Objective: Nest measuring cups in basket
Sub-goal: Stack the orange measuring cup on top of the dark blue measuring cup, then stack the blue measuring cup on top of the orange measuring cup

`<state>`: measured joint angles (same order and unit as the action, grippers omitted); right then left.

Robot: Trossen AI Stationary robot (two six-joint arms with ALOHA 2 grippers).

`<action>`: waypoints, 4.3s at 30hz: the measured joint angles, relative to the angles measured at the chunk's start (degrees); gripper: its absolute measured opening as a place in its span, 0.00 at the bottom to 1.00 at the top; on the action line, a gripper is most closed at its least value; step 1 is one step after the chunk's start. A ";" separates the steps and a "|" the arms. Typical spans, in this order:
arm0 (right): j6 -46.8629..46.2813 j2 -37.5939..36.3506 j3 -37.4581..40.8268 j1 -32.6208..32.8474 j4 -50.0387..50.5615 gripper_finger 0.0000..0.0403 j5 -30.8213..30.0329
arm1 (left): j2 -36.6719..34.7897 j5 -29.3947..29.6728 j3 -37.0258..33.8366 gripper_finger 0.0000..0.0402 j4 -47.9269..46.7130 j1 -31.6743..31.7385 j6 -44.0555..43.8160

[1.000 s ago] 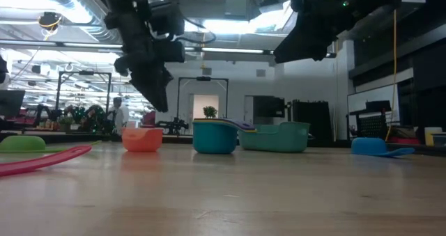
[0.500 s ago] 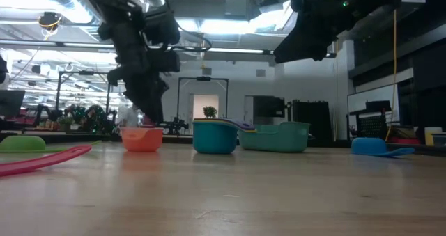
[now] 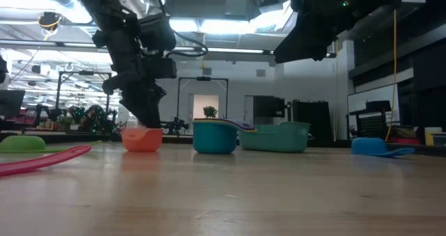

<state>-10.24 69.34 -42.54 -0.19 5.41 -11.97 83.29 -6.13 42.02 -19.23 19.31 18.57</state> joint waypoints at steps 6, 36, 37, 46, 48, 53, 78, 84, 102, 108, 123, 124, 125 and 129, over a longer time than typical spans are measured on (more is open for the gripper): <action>0.00 0.00 0.00 0.00 -0.06 0.43 0.00 | 1.34 -0.06 0.00 0.32 -0.42 0.01 -0.09; 0.11 0.02 0.00 -0.02 -0.85 0.43 0.00 | 4.98 -2.32 10.00 0.03 -9.10 -1.11 -4.41; 0.13 0.03 0.00 0.00 -0.84 0.43 0.00 | 4.98 -2.32 11.42 0.02 -10.74 -1.45 -4.45; 0.38 -3.39 0.00 -0.02 3.47 0.43 0.02 | 4.96 -2.35 26.08 0.01 -17.67 -4.57 -3.58; 0.42 -5.15 0.00 -0.02 5.47 0.43 0.02 | 4.96 -2.33 29.20 0.01 -17.73 -4.94 -2.91; 0.28 -9.41 0.00 -0.01 10.14 0.43 0.02 | 5.71 -1.88 36.42 0.01 -17.59 -5.11 -0.50; 0.02 -12.74 0.00 0.00 14.31 0.43 0.02 | 26.51 -2.56 48.91 0.01 -23.20 -4.65 10.54; 0.00 -12.74 0.00 0.00 14.34 0.43 0.02 | 29.25 -2.51 48.91 0.02 -24.86 -4.63 10.55; 0.00 -12.74 0.00 0.00 14.39 0.43 0.02 | 30.03 1.63 48.91 0.11 -27.06 -4.85 10.09; 0.00 -12.74 0.00 0.00 14.38 0.43 0.02 | 30.03 4.75 48.91 0.23 -27.05 -4.96 8.63; -4.49 -12.74 0.00 0.00 20.36 0.43 0.04 | 28.58 6.17 48.89 0.28 -27.61 -7.52 10.36; -5.26 -12.73 0.00 -0.01 21.34 0.43 0.07 | 27.81 5.66 48.89 0.28 -27.39 -7.72 10.80; -6.22 -12.72 0.00 0.00 22.43 0.43 0.11 | 27.09 5.19 48.89 0.28 -27.45 -7.81 10.99; -9.84 -12.72 0.00 0.02 27.35 0.43 1.56 | 23.32 5.04 48.89 0.28 -28.09 -7.18 10.97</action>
<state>-20.08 56.62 -42.54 -0.16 32.76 -10.41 106.60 -1.09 90.91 -47.32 12.13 29.54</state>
